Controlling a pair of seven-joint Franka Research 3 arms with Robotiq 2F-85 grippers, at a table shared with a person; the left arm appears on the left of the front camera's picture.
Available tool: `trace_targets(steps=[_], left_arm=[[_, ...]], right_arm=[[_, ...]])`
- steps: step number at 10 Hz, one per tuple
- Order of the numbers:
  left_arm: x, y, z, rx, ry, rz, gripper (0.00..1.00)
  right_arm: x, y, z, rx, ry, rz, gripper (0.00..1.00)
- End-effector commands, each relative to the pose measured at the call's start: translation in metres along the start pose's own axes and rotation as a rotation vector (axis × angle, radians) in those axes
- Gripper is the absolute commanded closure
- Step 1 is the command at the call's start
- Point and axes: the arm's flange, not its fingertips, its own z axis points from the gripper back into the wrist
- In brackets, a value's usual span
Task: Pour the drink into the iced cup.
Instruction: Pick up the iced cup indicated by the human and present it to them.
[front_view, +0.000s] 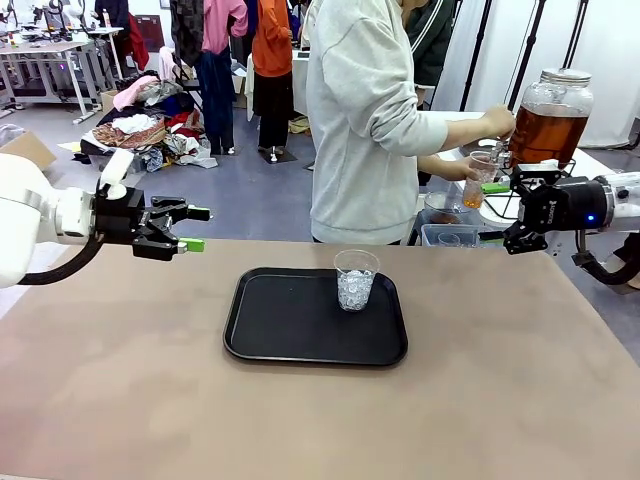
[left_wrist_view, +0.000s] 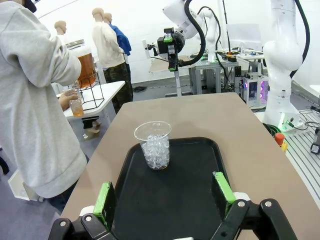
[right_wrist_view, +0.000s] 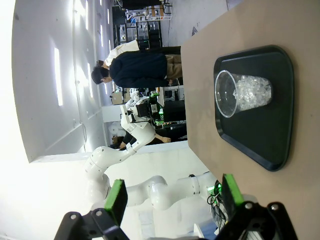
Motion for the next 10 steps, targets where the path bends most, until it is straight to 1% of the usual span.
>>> trace_targets(steps=[1, 10], left_arm=[[0.0005, 0.0, 0.0005, 0.001, -0.001, -0.004, 0.0], [0.0005, 0.0, 0.0005, 0.001, -0.001, -0.004, 0.0]], right_arm=[[-0.0011, 0.0016, 0.0004, 0.002, -0.002, 0.002, 0.0], [-0.0011, 0.0016, 0.0004, 0.002, -0.002, 0.002, 0.0]])
